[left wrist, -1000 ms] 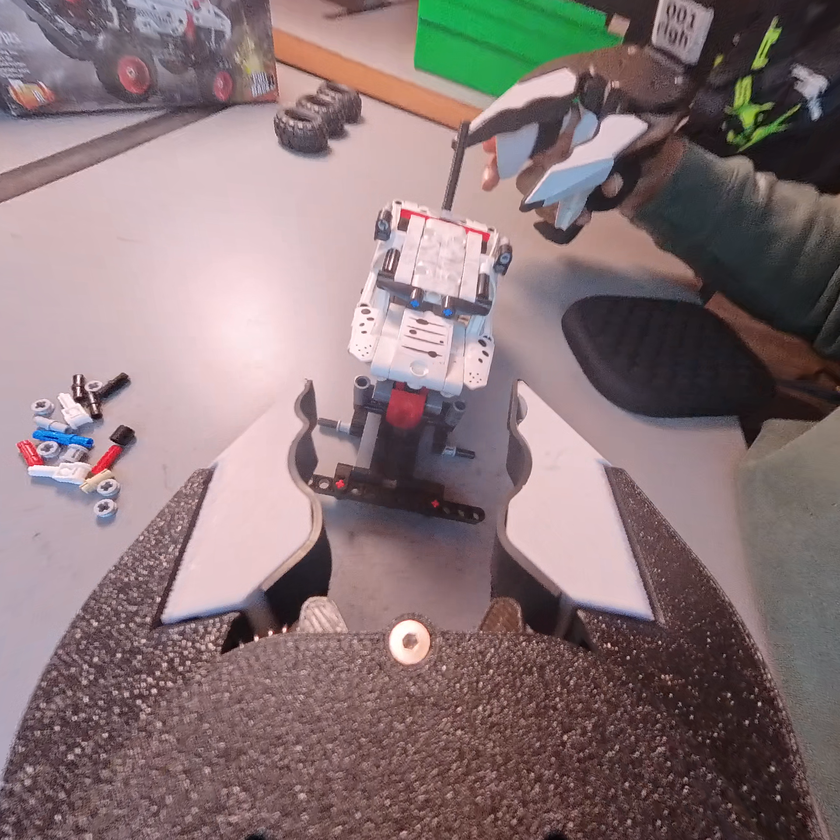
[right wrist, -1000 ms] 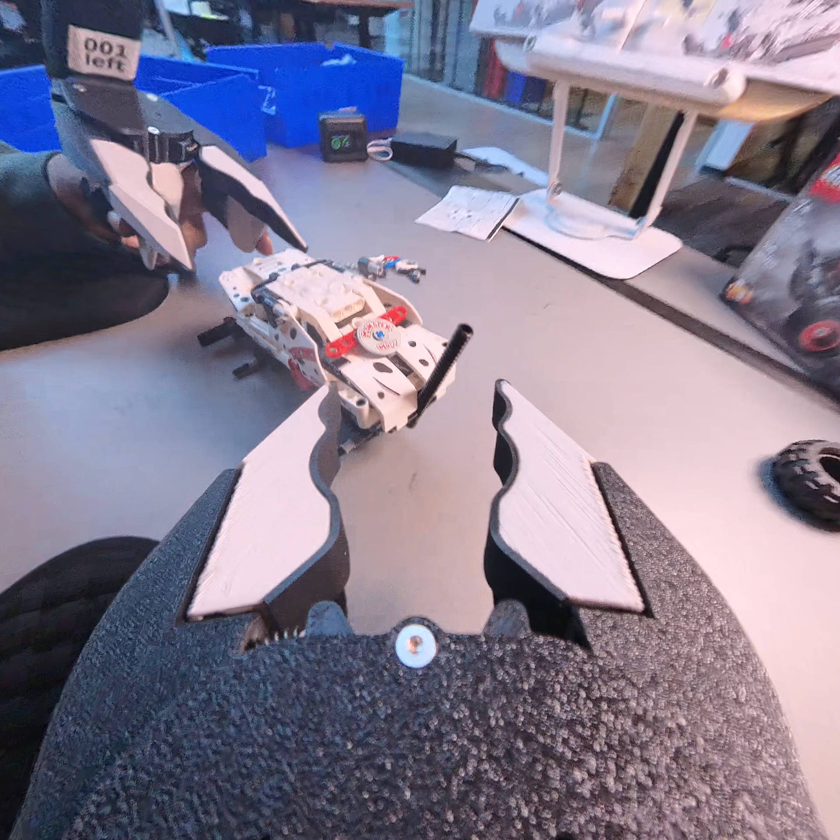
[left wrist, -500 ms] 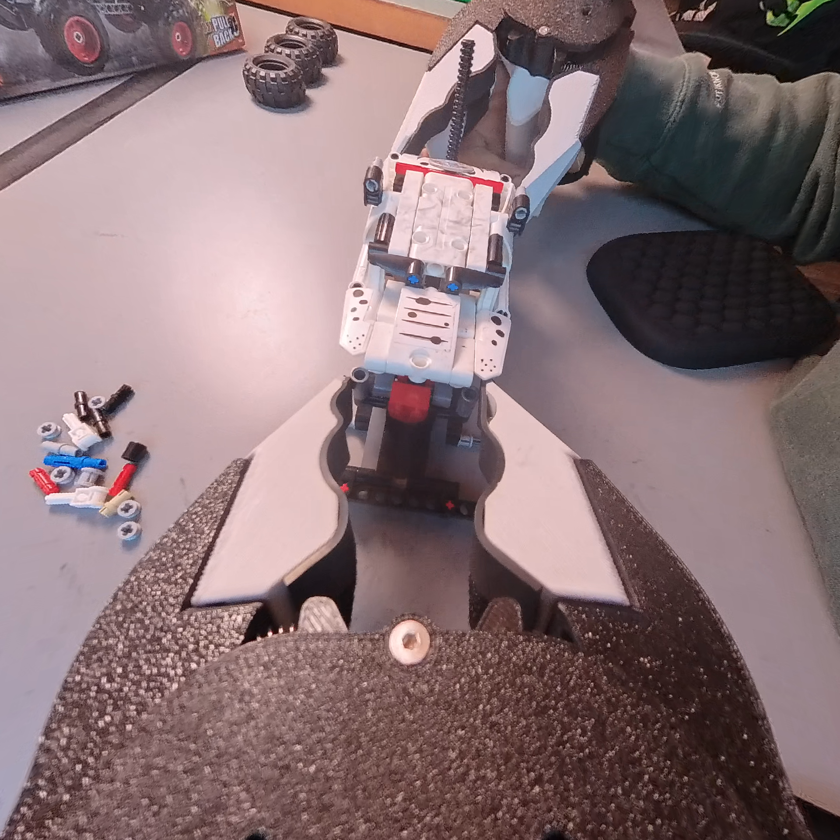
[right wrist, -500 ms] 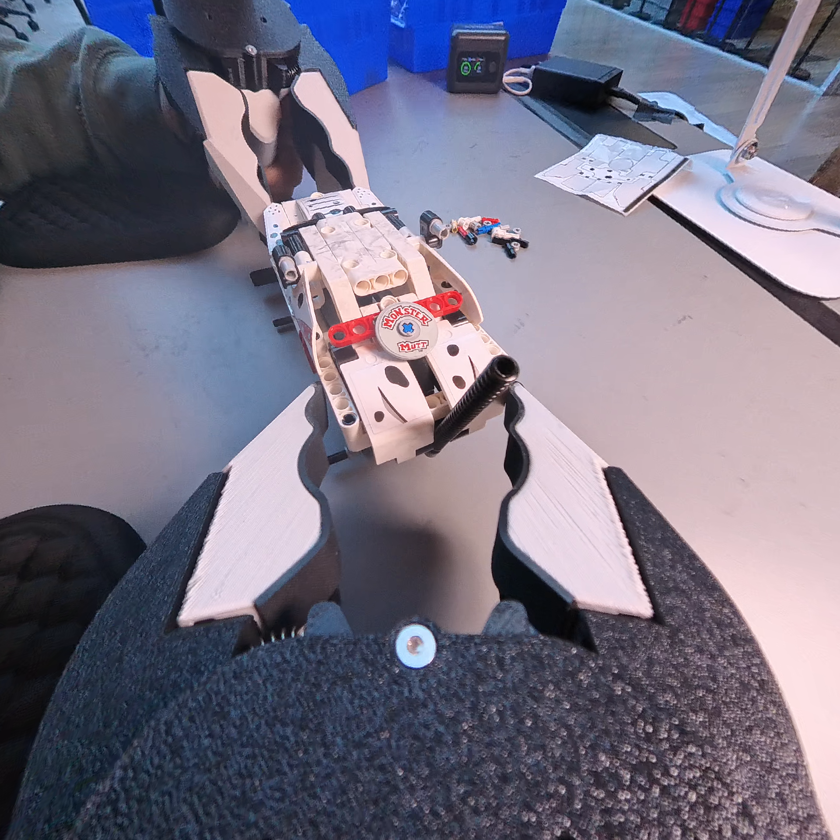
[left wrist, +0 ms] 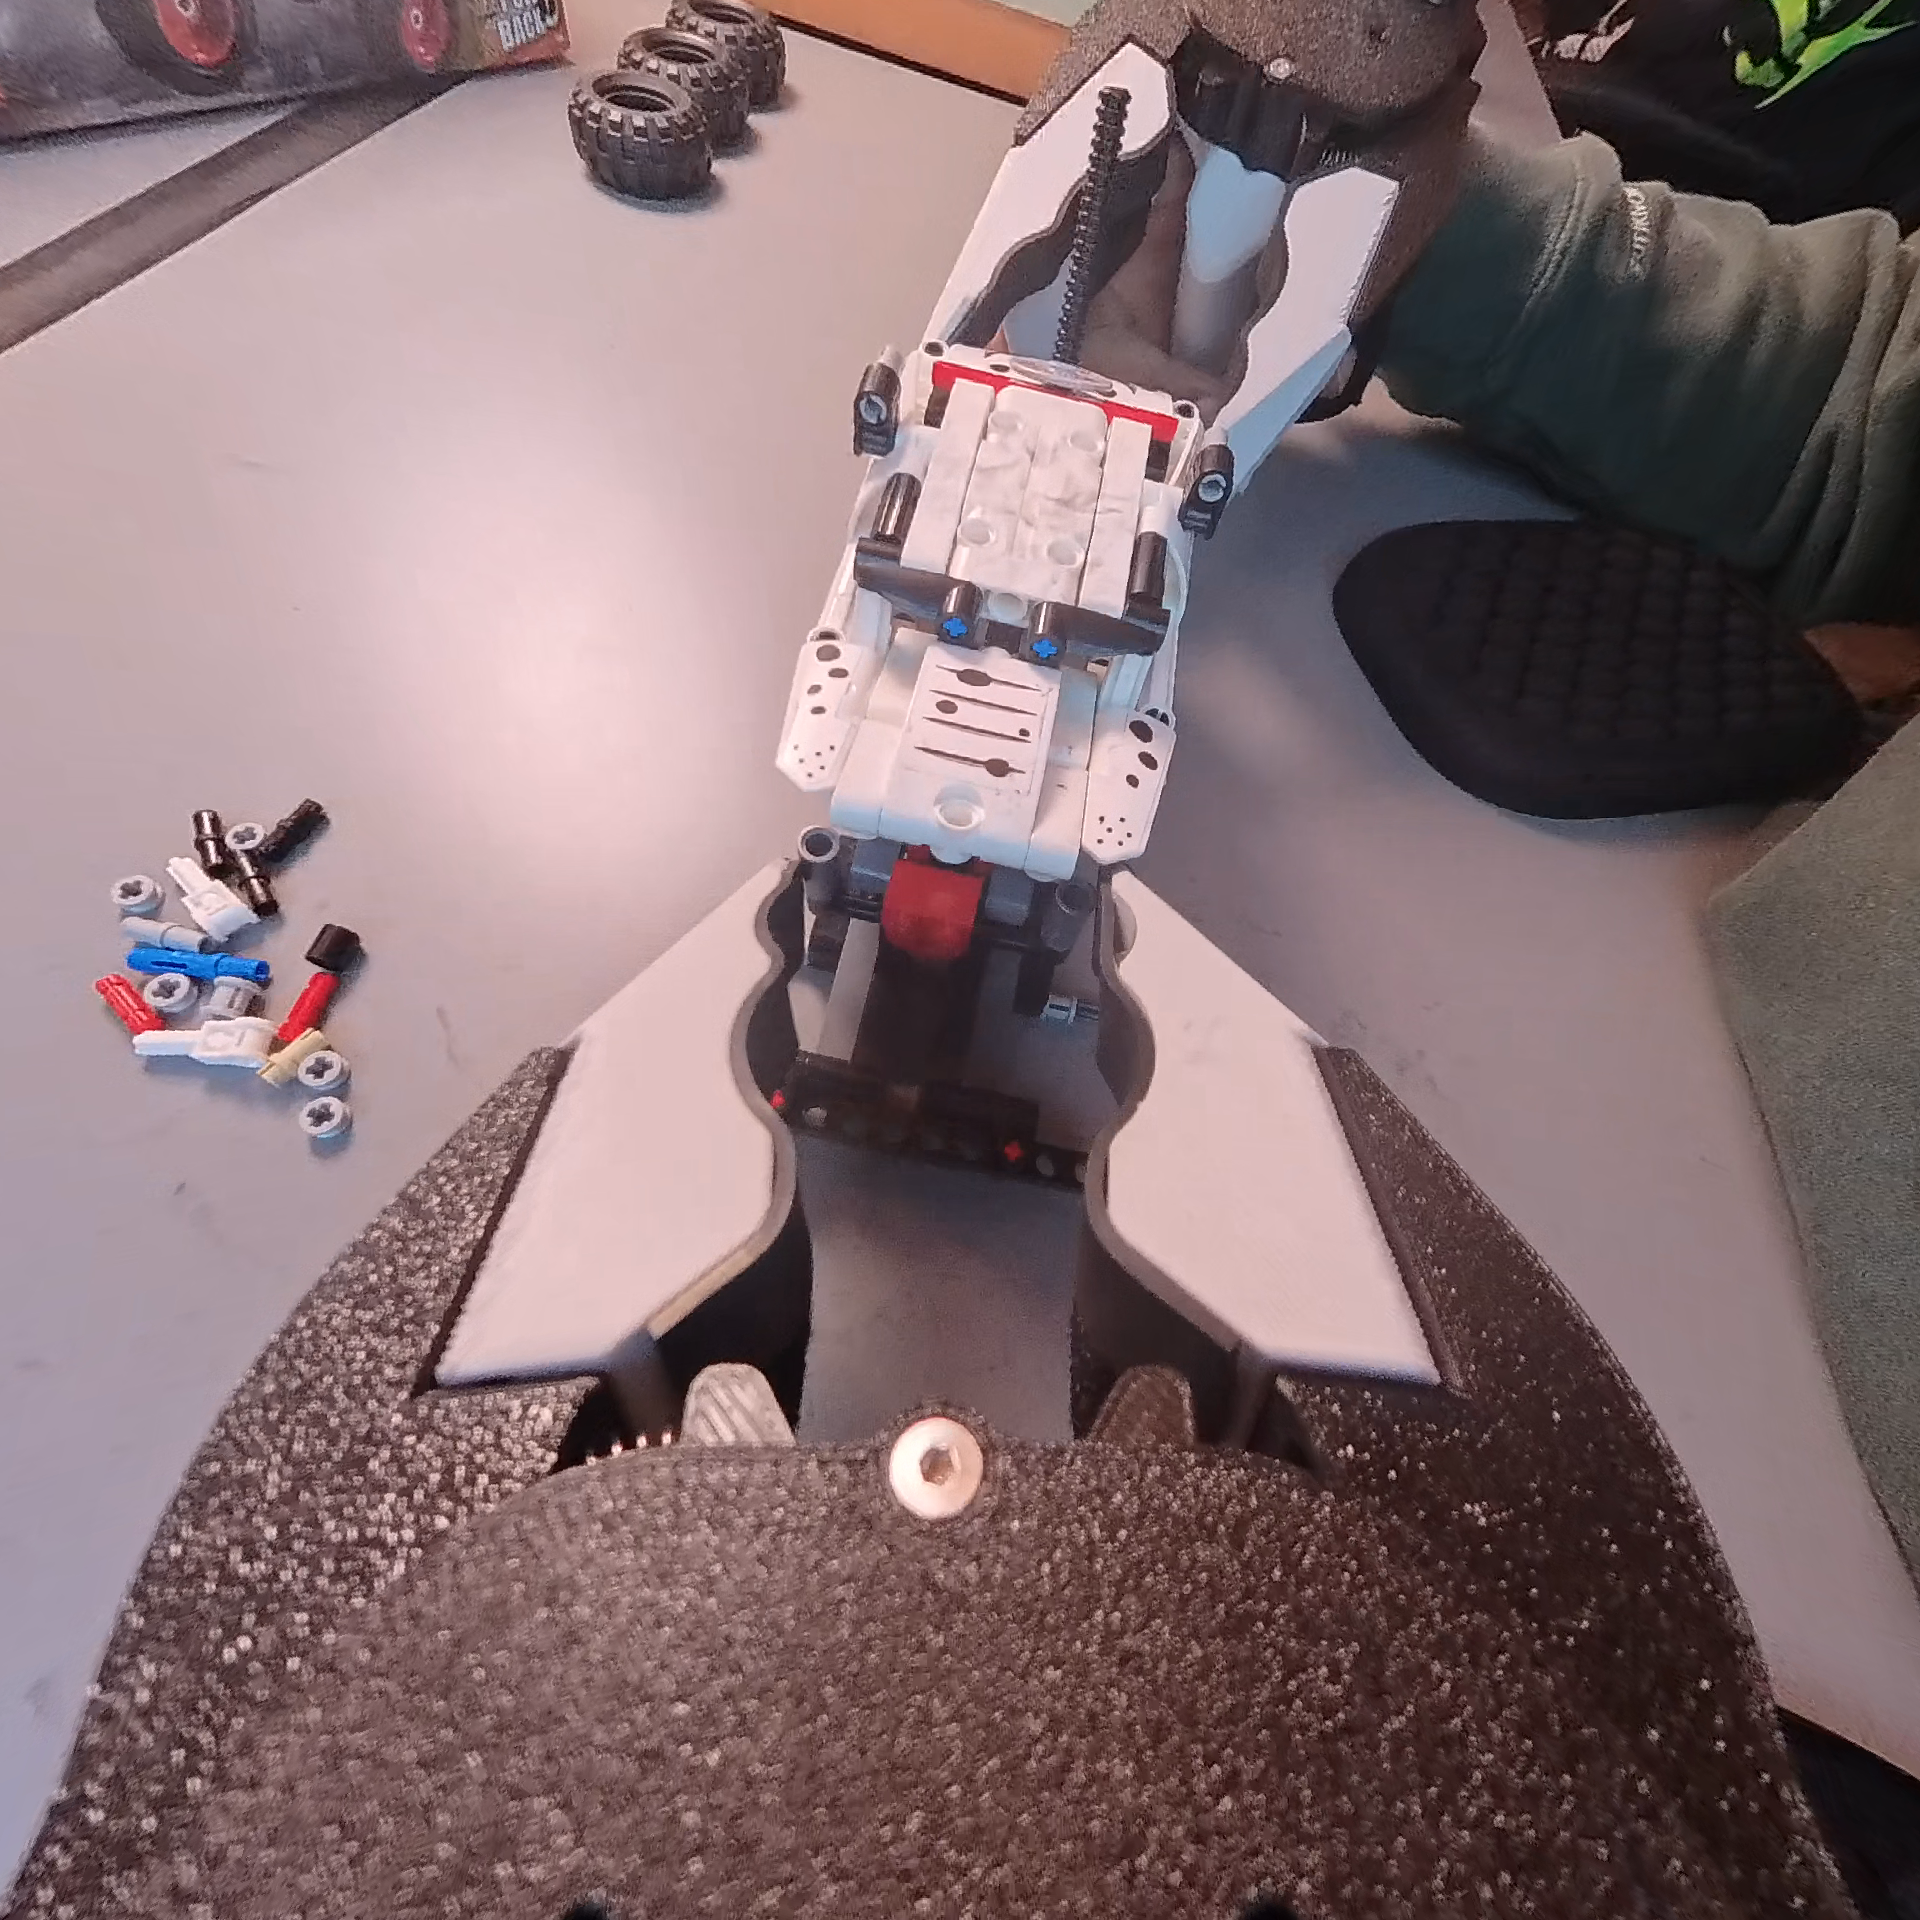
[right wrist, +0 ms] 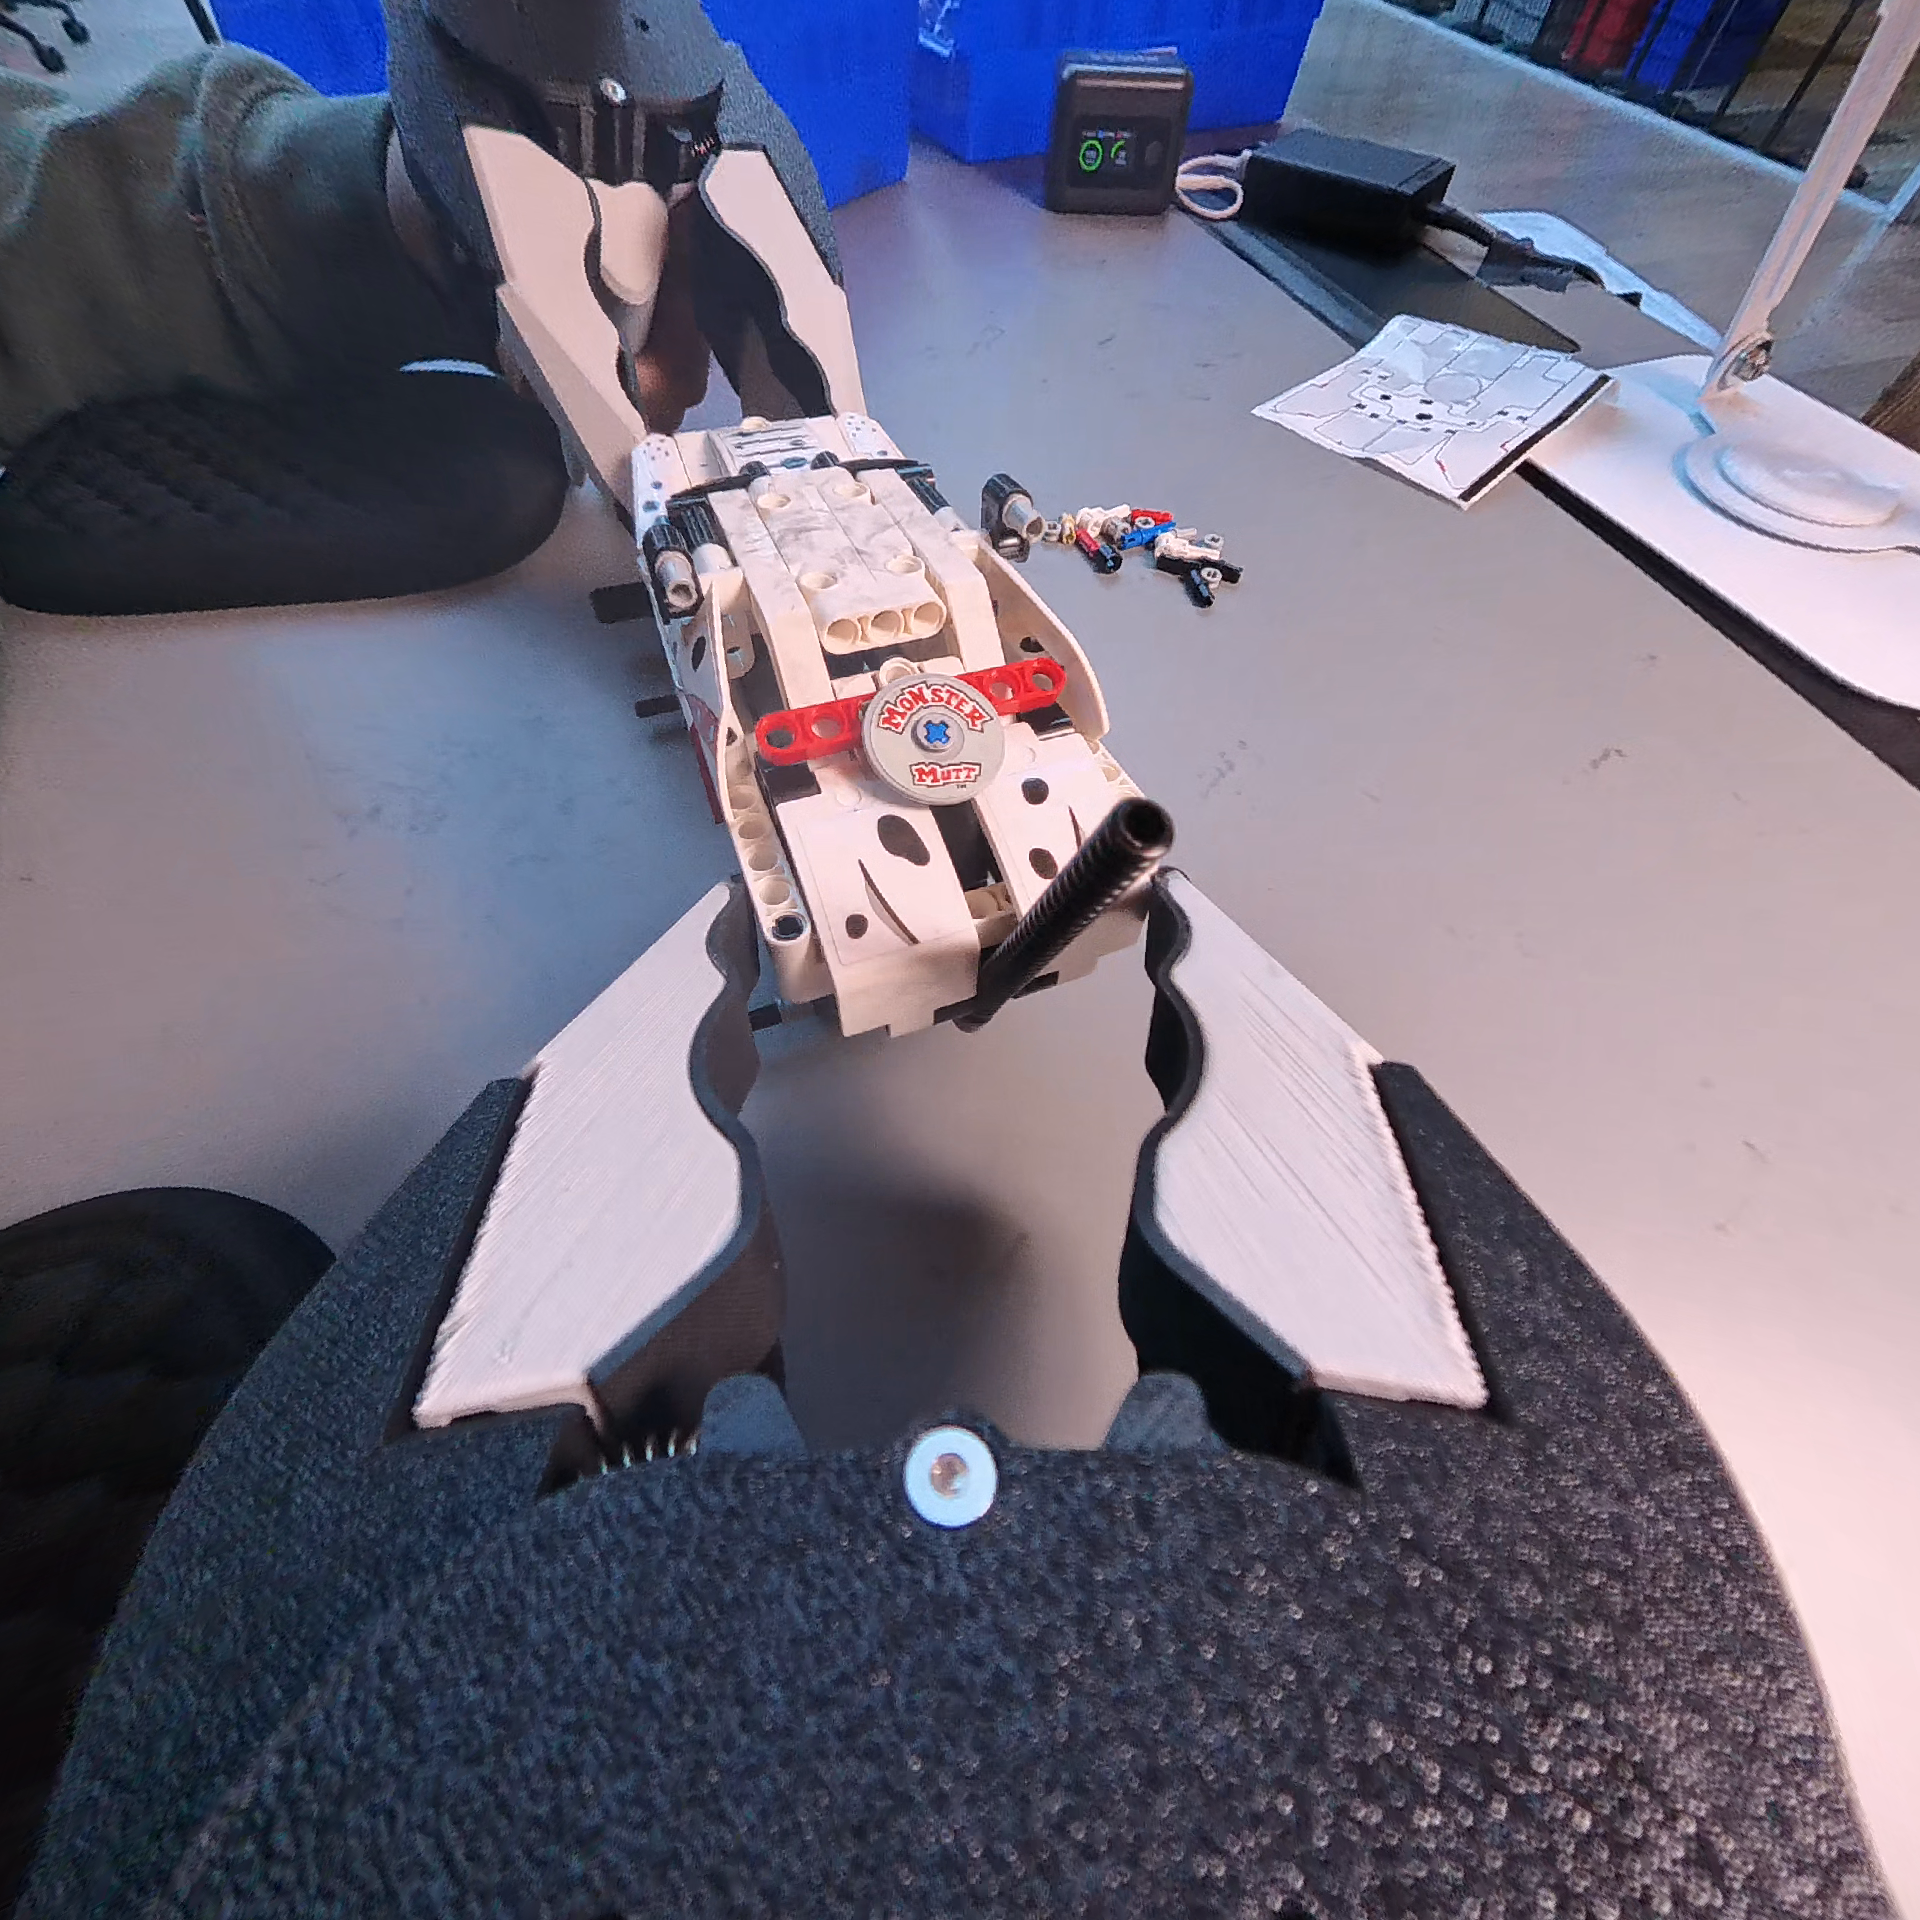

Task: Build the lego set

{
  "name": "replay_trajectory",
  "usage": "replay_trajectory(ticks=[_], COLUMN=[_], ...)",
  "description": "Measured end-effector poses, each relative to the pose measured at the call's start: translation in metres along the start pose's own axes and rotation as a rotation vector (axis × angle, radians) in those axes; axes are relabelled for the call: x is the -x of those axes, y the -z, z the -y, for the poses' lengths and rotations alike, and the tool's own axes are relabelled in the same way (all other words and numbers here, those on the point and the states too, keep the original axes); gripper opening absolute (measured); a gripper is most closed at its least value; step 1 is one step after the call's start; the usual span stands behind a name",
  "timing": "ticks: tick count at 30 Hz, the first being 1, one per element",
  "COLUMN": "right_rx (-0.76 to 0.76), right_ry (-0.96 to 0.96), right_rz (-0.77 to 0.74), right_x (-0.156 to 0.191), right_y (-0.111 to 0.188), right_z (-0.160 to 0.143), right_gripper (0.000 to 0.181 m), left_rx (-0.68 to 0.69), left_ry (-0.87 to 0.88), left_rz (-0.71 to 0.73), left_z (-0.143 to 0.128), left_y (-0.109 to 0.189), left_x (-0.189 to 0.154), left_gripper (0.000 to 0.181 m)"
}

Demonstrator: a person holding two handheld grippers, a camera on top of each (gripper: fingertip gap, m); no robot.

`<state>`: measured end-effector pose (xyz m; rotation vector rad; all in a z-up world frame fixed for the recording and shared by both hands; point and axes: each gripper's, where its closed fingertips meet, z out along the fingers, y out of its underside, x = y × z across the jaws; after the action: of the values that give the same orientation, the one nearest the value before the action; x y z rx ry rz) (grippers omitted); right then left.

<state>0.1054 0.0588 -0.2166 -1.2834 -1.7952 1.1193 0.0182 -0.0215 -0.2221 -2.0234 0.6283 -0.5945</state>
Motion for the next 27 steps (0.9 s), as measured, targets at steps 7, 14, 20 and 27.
replay_trajectory(ticks=[7,14,20,27], right_rx=[-0.005,-0.017,-0.01,0.007], right_ry=[0.007,0.023,0.035,0.056], right_rz=[-0.02,-0.044,-0.05,-0.046], right_x=[0.0,-0.002,-0.002,0.0], right_y=[0.0,0.005,0.012,-0.01], right_z=[0.0,0.002,0.004,0.004], right_gripper=[0.075,0.078,0.084,0.082], left_rx=[-0.022,-0.125,-0.249,-0.36], left_ry=[-0.004,0.009,0.03,0.031], left_rz=[0.03,0.107,0.181,0.28], left_z=[-0.001,0.01,0.025,0.036], left_y=[0.002,0.023,0.041,0.055], left_x=[0.002,0.016,0.029,0.037], left_gripper=[0.05,0.048,0.046,0.048])
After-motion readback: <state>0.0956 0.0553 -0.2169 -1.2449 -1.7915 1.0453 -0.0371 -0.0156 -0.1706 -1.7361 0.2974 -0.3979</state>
